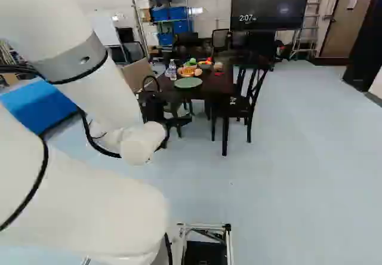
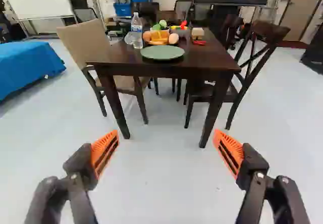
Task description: Move the croissant to the empty plate
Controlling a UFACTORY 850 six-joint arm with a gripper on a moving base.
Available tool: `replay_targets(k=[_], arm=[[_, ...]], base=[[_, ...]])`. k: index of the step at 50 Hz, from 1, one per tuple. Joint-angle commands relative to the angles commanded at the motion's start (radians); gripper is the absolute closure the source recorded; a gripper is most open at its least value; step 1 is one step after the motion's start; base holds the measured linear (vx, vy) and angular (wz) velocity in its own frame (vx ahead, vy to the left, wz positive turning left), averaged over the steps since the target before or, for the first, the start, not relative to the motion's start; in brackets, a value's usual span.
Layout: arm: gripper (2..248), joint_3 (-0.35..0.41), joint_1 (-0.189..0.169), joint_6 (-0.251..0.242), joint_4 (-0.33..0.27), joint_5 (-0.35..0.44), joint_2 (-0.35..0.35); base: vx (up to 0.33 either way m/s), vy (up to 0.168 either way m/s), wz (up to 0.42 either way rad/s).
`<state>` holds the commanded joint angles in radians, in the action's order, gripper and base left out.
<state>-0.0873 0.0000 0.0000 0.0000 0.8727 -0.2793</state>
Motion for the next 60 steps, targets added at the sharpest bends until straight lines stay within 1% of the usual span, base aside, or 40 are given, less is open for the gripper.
replay_targets(k=[20, 60], arm=[[3, 0.000, 0.000, 0.000, 0.000, 0.000, 0.000], [3, 0.000, 0.000, 0.000, 0.000, 0.000, 0.000]], base=[[0.051, -0.001, -0.008], [0.104, -0.001, -0.014]])
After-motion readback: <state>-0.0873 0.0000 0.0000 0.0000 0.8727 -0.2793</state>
